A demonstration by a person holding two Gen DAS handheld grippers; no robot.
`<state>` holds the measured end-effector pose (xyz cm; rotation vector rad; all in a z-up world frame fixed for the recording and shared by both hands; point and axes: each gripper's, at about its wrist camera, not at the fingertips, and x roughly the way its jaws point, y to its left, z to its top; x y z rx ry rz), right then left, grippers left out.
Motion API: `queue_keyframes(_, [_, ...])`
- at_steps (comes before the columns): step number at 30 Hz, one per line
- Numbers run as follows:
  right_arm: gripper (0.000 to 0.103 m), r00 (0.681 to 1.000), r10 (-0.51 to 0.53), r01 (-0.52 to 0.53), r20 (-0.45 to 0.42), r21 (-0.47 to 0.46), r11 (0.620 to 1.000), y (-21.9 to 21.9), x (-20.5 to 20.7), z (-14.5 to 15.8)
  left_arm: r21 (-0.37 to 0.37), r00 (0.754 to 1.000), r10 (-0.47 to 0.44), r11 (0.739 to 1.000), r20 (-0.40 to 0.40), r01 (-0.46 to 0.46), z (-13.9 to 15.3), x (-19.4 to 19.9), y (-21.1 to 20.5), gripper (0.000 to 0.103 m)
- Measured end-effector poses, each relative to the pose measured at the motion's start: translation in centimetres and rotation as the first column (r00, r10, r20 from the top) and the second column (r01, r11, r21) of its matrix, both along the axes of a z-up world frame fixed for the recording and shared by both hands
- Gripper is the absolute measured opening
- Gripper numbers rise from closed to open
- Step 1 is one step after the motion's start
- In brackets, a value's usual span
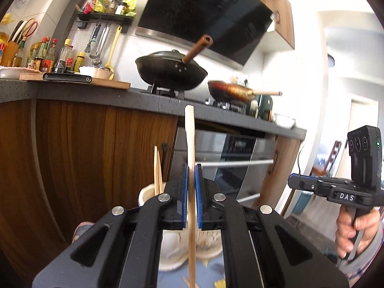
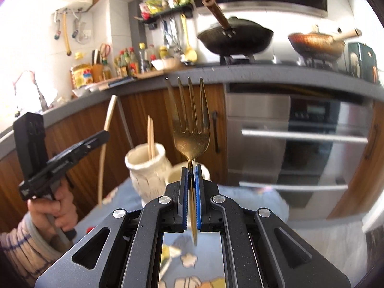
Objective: Organize utensils
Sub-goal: 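Lower the chopstick into the tall pot with the left tool while the right tool inserts the fork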
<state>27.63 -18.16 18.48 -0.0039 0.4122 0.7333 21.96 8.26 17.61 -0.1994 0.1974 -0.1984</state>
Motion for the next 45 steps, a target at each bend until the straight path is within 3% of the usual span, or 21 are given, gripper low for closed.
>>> queue_keyframes(14, [0.006,0.997,0.051,-0.056,0.058,0.088,0.995,3.0,3.2,2.6,-0.054,0.999,0.020,0.998,0.051,-0.017,1.6,3.8,1.5,0.005])
queue_keyframes(23, [0.006,0.995,0.031,-0.042,0.095,0.121,0.992,3.7,3.8,3.4,-0.136,0.991,0.062,0.990,0.121,-0.045,3.0,5.7,3.0,0.005])
queue_keyframes(29, [0.006,0.995,0.009,-0.020,0.098,0.107,0.994,4.7,4.8,2.6,-0.143,0.982,0.102,0.987,0.159,-0.079,1.7,6.9,3.0,0.005])
queue_keyframes(45, [0.006,1.000,0.000,0.000,0.011,-0.025,1.000,7.3,7.2,-2.3,-0.041,0.991,0.130,0.991,0.006,-0.130,-2.7,6.8,1.8,0.006])
